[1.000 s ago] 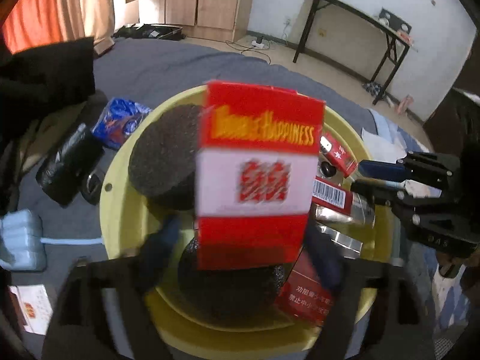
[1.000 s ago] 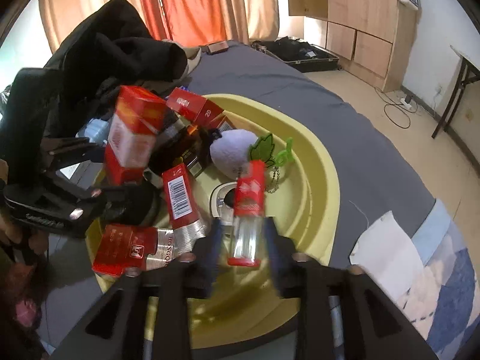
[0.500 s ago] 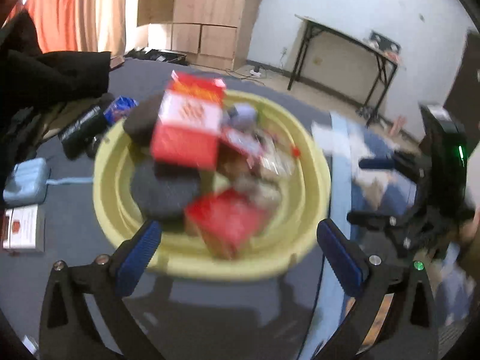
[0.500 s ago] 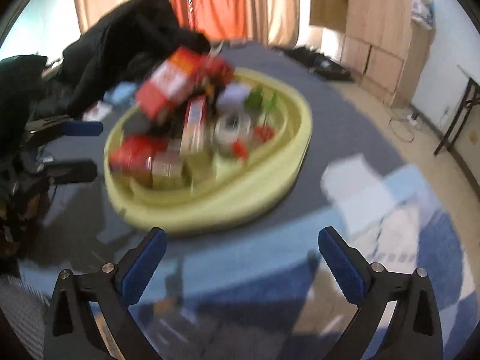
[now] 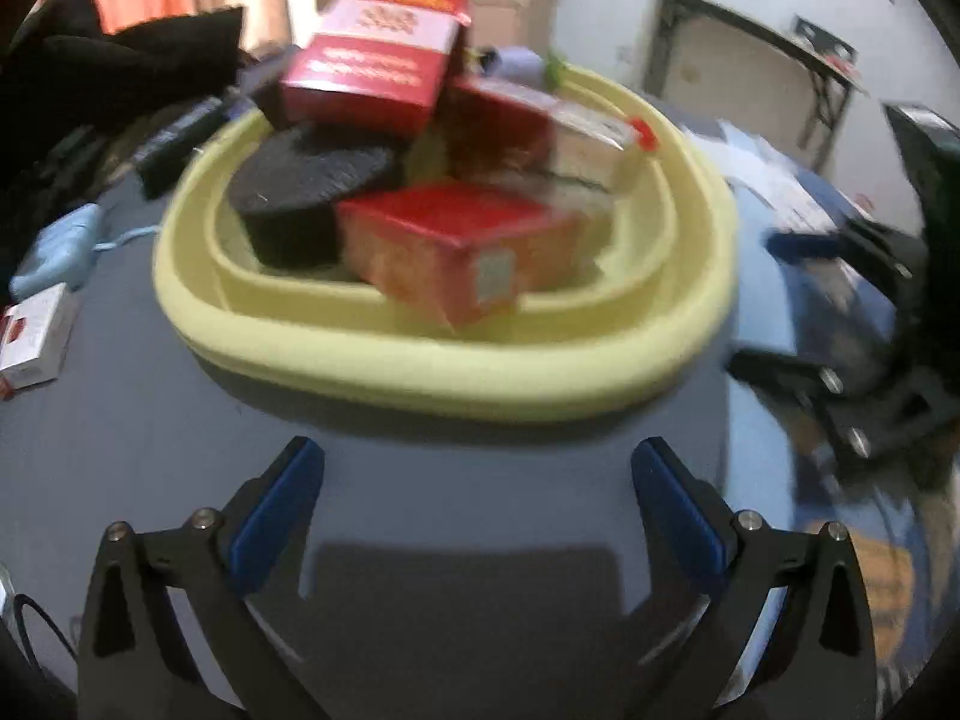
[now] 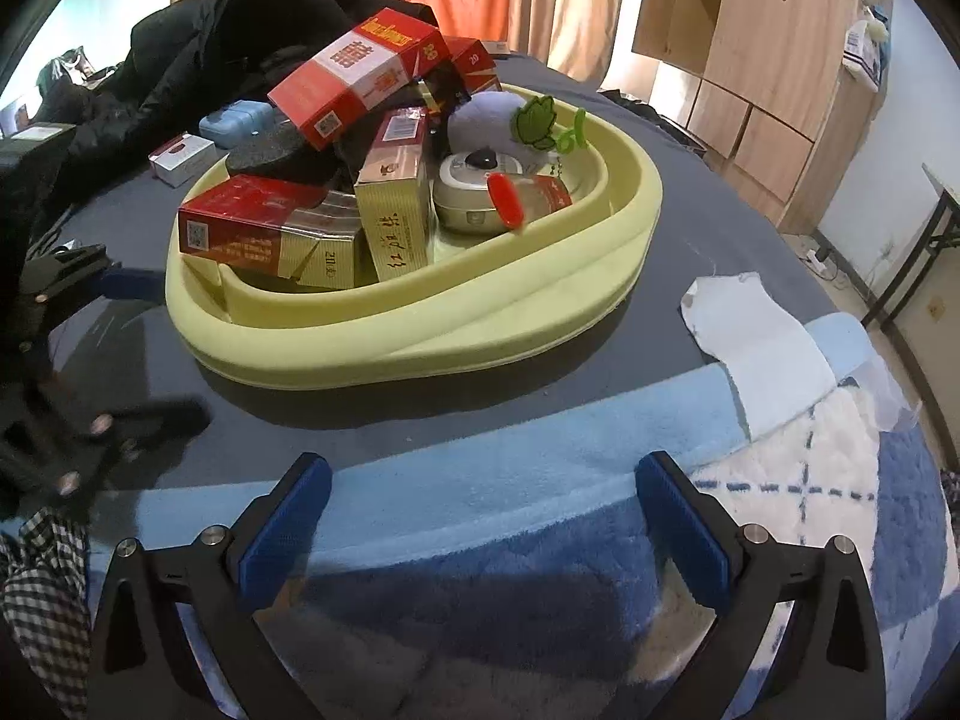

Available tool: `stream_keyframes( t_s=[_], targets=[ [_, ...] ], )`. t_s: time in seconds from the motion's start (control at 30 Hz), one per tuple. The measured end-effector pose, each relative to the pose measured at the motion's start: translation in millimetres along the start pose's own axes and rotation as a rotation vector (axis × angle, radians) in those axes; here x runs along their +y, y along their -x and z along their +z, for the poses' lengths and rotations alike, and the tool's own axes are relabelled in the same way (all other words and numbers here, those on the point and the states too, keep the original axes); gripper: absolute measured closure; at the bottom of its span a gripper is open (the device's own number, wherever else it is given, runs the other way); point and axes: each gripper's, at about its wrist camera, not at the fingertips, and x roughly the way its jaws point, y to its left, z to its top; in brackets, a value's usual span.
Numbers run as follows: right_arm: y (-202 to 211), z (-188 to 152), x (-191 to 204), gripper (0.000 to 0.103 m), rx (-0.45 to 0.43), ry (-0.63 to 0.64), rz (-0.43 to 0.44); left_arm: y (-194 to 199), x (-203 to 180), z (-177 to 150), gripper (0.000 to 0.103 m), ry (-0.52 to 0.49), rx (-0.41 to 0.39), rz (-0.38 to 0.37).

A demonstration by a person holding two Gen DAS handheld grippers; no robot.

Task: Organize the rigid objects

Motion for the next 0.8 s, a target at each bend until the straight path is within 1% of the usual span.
stream_keyframes(
  t_s=[0.1, 0.23, 0.4, 0.8],
  targets=[
    [4.0, -5.4, 0.5, 0.0, 0.002, 0.014, -0.019, -7.0, 0.0, 4.2, 0.0, 0.003, 0.0, 0.004],
    [6.0, -6.4, -0.7, 0.0, 0.003, 0.013, -0.012, -11.1, -2.2, 9.1, 0.0, -0.013, 0.003, 0.021],
    [5.4, -5.8, 0.5, 0.0, 0.003, 0.015, -0.01, -13.0, -0.3, 9.7, 0.0, -0.005, 0.002, 0.008],
    [5.2, -5.6, -0.1, 0.0, 0.003, 0.016, -0.008, -11.0, -1.5, 8.1, 0.0, -0.007, 0.001, 0.01]
  ],
)
